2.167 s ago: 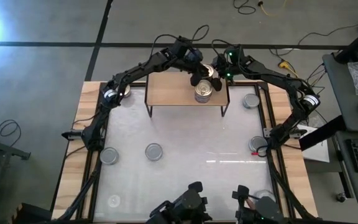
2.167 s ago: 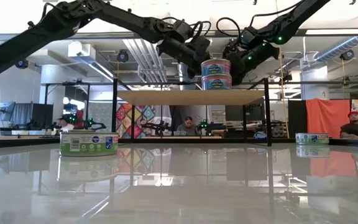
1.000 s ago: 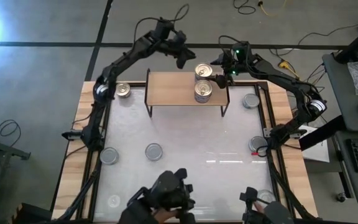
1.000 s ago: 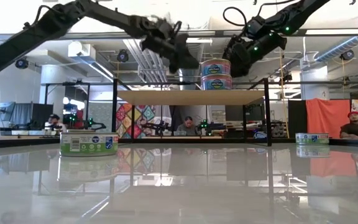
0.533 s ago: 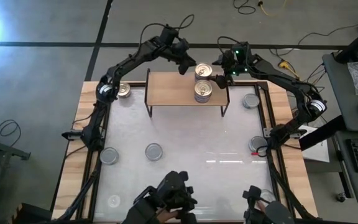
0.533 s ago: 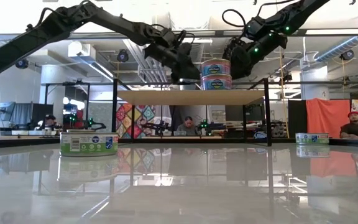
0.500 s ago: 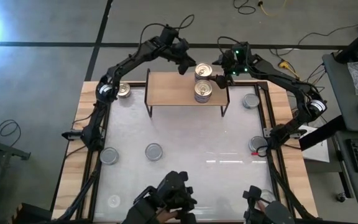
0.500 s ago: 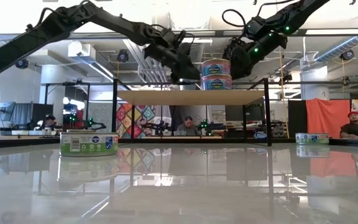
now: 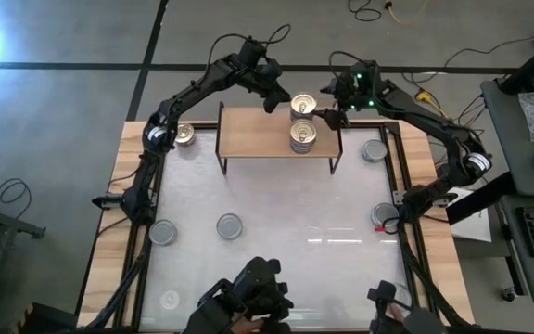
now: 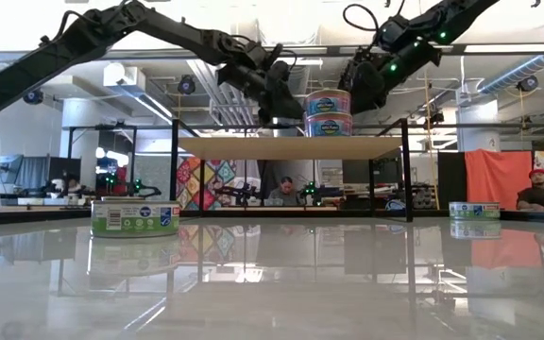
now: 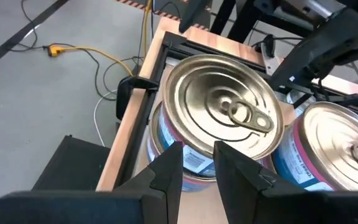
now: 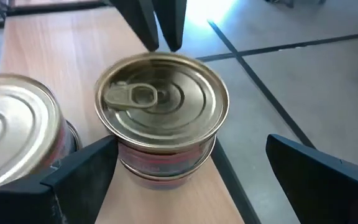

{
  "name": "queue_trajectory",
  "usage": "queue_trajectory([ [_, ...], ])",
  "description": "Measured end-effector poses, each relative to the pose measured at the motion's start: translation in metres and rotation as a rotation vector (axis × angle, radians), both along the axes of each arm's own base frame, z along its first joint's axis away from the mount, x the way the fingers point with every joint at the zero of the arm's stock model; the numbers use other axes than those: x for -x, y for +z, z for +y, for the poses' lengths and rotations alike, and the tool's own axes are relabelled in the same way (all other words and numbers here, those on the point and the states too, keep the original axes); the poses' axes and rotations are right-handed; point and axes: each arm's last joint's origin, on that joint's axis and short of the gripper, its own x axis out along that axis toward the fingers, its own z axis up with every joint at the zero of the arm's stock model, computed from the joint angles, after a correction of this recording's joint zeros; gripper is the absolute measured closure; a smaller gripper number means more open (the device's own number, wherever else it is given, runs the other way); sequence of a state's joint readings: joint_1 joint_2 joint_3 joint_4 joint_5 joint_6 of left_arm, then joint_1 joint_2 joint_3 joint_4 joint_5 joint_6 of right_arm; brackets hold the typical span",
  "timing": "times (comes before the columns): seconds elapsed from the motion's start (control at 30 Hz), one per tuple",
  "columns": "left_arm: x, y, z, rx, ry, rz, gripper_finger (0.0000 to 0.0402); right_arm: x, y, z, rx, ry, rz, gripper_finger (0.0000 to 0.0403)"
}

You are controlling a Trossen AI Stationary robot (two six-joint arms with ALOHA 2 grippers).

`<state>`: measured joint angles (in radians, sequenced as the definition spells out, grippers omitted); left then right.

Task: Stack canned seafood by type on shelf
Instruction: Stack the blue-pink tuna can on top of the other blue-pink tuna can on the shelf, then stack the blue-pink tuna can on top of the other blue-pink tuna cans on the shelf

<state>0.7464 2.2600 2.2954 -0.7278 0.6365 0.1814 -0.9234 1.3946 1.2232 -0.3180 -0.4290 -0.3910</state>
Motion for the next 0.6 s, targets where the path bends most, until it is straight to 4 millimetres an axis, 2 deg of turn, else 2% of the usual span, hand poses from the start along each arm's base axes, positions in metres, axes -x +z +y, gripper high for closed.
queue_trajectory([
  [0.13, 0.004, 0.021, -0.004, -0.025, 0.000, -0.024, 0.0325, 0.007, 0.016, 0.009, 0.011, -0.017, -0.047, 0.0003],
  [0.27, 0.021, 0.050, -0.013, -0.112, 0.033, -0.037, 0.0325, 0.014, 0.031, 0.018, 0.039, -0.021, -0.086, 0.0003],
  [0.47, 0.040, 0.061, -0.023, -0.092, 0.044, 0.067, 0.0325, 0.014, 0.031, 0.019, -0.017, -0.052, -0.114, 0.0003],
  [0.6, 0.057, 0.081, -0.047, -0.098, 0.003, 0.123, 0.0325, 0.010, 0.037, 0.023, -0.006, -0.047, -0.155, 0.0003],
])
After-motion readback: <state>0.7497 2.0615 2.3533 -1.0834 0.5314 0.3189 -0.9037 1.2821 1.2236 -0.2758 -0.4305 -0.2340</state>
